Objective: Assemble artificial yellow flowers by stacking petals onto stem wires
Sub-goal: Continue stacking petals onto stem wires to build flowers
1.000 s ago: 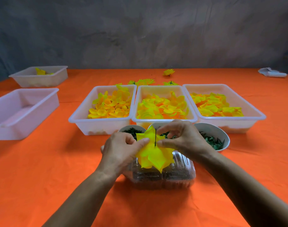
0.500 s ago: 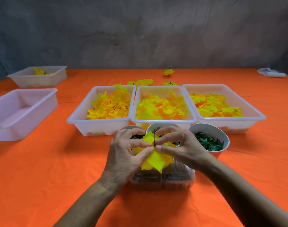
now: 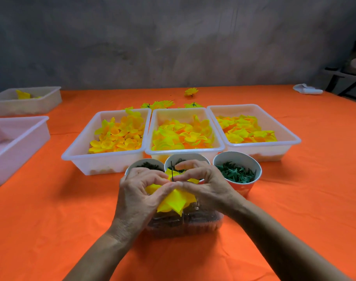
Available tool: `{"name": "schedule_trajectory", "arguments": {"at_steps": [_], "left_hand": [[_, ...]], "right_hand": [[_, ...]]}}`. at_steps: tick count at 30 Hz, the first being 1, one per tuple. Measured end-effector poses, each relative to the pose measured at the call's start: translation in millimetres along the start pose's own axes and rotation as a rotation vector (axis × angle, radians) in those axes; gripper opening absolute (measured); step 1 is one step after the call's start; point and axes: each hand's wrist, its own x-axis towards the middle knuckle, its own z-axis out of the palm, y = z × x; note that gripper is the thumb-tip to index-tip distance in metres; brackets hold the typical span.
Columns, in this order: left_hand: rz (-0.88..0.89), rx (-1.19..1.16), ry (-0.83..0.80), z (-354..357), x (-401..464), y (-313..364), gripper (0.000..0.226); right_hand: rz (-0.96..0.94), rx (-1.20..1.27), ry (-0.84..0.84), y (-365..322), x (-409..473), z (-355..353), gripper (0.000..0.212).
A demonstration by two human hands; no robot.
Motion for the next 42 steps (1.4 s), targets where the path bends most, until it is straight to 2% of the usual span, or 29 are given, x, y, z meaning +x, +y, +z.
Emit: {"name": "schedule_trajectory", "arguments": {"at_steps": [3, 5, 7, 9, 12, 15, 20, 23, 27, 34, 39, 42], "left_hand": [[-0.035, -0.008, 0.017, 4.4, 1.0, 3.5, 0.016], [-0.044, -0.011, -0.027, 5.4, 2.4, 3.6, 0.013], [-0.053, 0.0, -0.057, 4.9, 4.5, 2.3, 0.012], [-0.078, -0.007, -0.062, 3.8, 5.7, 1.9, 0.014], [-0.088, -0.017, -0.057, 4.6, 5.3, 2.4, 0.014], [-0.09, -0.03, -0.051, 5.0, 4.0, 2.1, 0.015], [-0.086, -0.026, -0.062, 3.3, 3.6, 2.8, 0.016], [-0.089, -0.032, -0.054, 3.2, 2.8, 2.4, 0.019], [-0.09, -0.051, -0.052, 3.7, 2.7, 3.2, 0.02], [-0.109, -0.053, -0.074, 2.1, 4.2, 6.3, 0.012], [-0.124, -0.067, -0.076, 1.4, 3.9, 8.1, 0.012], [-0.128, -0.067, -0.08, 1.1, 4.3, 7.8, 0.011]], "right_hand": [[0.022, 0.147, -0.038, -6.9, -0.9, -13.6, 0.015], [0.047, 0.247, 0.114, -6.7, -0.5, -31.4, 0.014], [0.119, 0.039, 0.348, 4.4, 5.8, -55.5, 0.013], [0.271, -0.348, 0.411, 18.8, 11.1, -79.9, 0.014], [0.444, -0.775, 0.198, 42.6, 16.1, -97.0, 0.025], [0.48, -0.938, -0.007, 56.1, 18.9, -93.9, 0.032], [0.426, -0.927, 0.033, 58.8, 21.2, -89.9, 0.025], [0.371, -0.826, 0.089, 55.1, 18.3, -91.5, 0.016], [0.345, -0.509, 0.216, 47.0, 14.4, -101.7, 0.008], [0.368, -0.007, 0.226, 35.4, 8.7, -110.8, 0.017], [0.275, 0.216, 0.303, 10.8, 5.0, -101.5, 0.014], [0.283, 0.361, 0.336, -5.4, 4.4, -89.9, 0.017]]}}
